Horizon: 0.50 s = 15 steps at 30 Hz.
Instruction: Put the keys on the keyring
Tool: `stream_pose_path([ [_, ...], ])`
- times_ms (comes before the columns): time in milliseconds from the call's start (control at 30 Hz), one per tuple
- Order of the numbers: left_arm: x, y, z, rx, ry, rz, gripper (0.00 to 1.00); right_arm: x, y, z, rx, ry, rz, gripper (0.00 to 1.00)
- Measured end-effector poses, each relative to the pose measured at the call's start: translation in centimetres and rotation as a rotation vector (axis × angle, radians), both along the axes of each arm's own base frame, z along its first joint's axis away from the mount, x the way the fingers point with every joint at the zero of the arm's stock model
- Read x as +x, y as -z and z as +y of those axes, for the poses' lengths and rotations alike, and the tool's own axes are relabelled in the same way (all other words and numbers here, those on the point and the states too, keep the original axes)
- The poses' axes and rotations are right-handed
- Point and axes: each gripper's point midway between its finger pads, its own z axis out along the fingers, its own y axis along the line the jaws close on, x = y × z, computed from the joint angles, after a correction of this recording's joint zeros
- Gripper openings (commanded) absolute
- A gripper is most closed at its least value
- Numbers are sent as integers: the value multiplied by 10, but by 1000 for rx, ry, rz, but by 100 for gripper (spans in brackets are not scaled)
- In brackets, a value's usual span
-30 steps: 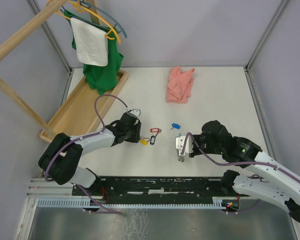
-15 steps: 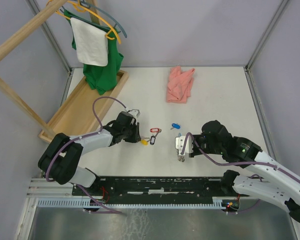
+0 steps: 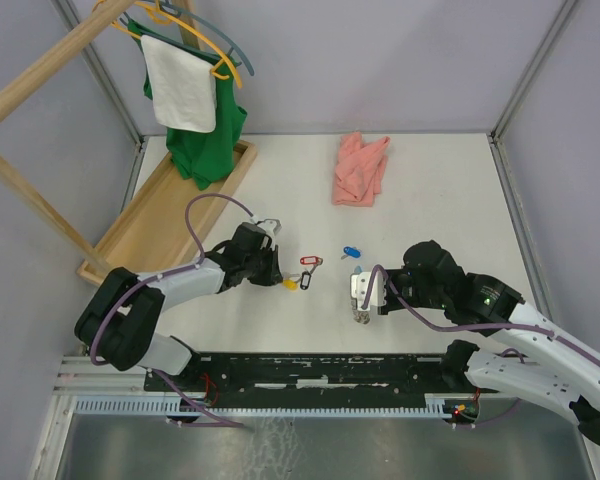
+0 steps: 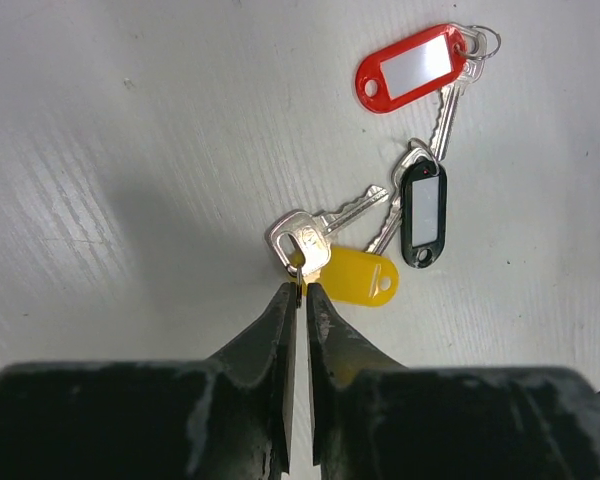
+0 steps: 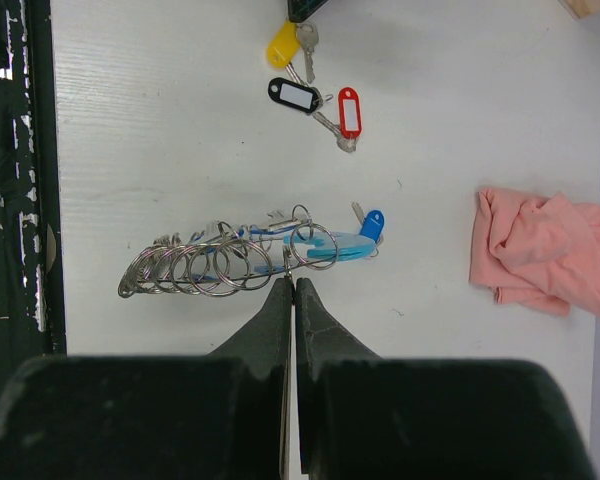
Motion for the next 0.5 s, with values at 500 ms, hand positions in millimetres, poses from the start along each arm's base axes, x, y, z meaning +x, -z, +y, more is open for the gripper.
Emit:
stream_pose_path([
  [500,-1,8,-1,9,4,23,3,0,0,0,0,0,0,1],
])
